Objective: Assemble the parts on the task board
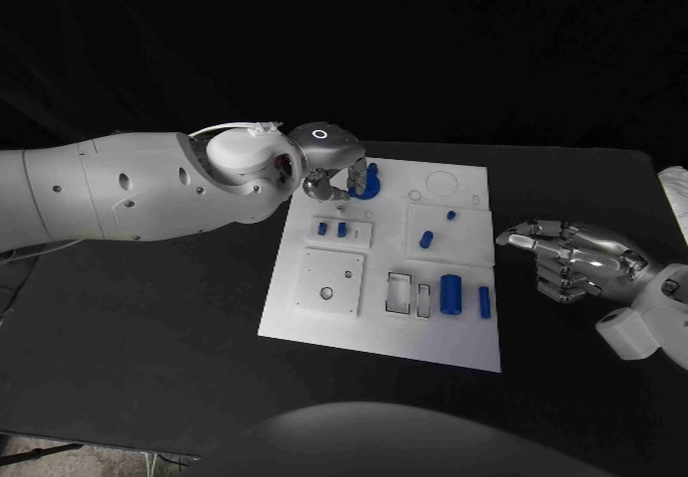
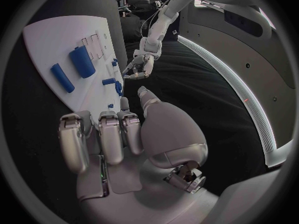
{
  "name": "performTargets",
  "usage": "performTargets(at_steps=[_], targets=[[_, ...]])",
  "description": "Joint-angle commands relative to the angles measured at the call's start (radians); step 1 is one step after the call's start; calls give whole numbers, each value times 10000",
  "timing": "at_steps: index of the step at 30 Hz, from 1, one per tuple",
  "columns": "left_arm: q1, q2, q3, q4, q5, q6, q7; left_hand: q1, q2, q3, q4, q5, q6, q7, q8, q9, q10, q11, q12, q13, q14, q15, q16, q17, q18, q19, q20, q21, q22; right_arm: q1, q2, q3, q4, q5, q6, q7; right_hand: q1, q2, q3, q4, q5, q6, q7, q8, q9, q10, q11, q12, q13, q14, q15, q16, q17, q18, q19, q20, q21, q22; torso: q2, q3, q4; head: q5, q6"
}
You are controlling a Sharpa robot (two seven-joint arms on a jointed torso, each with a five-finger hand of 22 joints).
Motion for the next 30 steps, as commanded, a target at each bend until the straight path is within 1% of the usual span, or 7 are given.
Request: performTargets(at_steps=[1, 5, 9, 13, 18, 27, 30], targets=[[26, -169, -46, 151, 360, -96, 186, -21, -138, 79, 35, -73, 15, -24, -42, -6, 69, 6, -95, -50, -68, 46, -59, -47, -54, 594, 14, -66, 2188, -15, 35, -2, -41, 15, 113, 55, 103, -32, 1, -72, 36, 84, -16, -57, -8, 1042, -7, -1, 2606, 1043, -38, 34, 2634, -63, 1061, -68, 44, 2633, -22, -3, 35, -3, -1], [34, -298, -78, 196, 403, 15, 129, -15, -161, 109, 60, -107, -9, -33, -71, -20, 59, 4, -154, -82, -79, 47, -71, -81, -51, 588, 18, -78, 2184, -31, 91, -3, -85, 15, 130, 50, 103, -32, 1, -72, 36, 84, -16, -57, -8, 1042, -7, -1, 2606, 1043, -38, 34, 2634, -63, 1061, -68, 44, 2633, -53, 0, 47, 5, -1], [36, -321, -98, 170, 421, 75, 94, -23, -183, 131, 94, -150, -18, -36, -90, -30, 44, 4, -213, -114, -87, 45, -75, -102, -49, 583, 21, -89, 2181, -62, 141, -3, -130, 16, 142, 45, 108, -39, -4, -77, 32, 81, -15, -66, -16, 1042, -7, -1, 2606, 1043, -39, 34, 2634, -63, 1061, -68, 44, 2633, -80, -10, 60, -32, -1], [35, -294, -108, 134, 428, 76, 75, -23, -186, 138, 102, -165, -17, -39, -94, -32, 43, 3, -226, -121, -86, 45, -71, -100, -47, 580, 22, -97, 2179, -92, 161, -3, -151, 16, 152, 38, 111, -41, -5, -78, 31, 77, -15, -71, -20, 1042, -8, -1, 2606, 1043, -39, 34, 2634, -63, 1061, -68, 44, 2633, -57, -17, 40, 4, -1], [29, -208, -122, 45, 422, 95, 63, -13, -189, 153, 109, -183, -17, -43, -99, -35, 46, -1, -245, -132, -93, 45, -84, -130, -45, 576, 23, -108, 2176, -118, 165, -3, -143, 17, 130, 40, 112, -42, -6, -79, 31, 74, -15, -74, -22, 1042, -8, -1, 2606, 1043, -39, 34, 2634, -63, 1061, -68, 44, 2633, -61, 4, 30, 21, -1], [18, -128, -135, -96, 321, 354, -104, 34, -213, 209, 119, -212, -71, -52, -150, -60, 51, 2, -313, -168, -127, 50, -129, -221, -36, 559, 27, -151, 2164, -131, 154, -2, -118, 27, 123, 21, 116, -43, -7, -81, 31, 65, -14, -85, -29, 1042, -8, -1, 2606, 1043, -39, 34, 2634, -63, 1061, -69, 44, 2633, -57, 17, 33, 35, -1], [13, -122, -139, -113, 298, 454, -148, 36, -216, 213, 121, -213, -76, -52, -155, -62, 49, 2, -320, -172, -132, 51, -137, -236, -35, 557, 28, -156, 2162, -132, 151, -2, -115, 29, 126, 9, 116, -43, -7, -81, 31, 65, -14, -85, -29, 1042, -8, -1, 2606, 1043, -39, 34, 2634, -63, 1061, -69, 44, 2633, -53, 10, 32, 36, -1]])
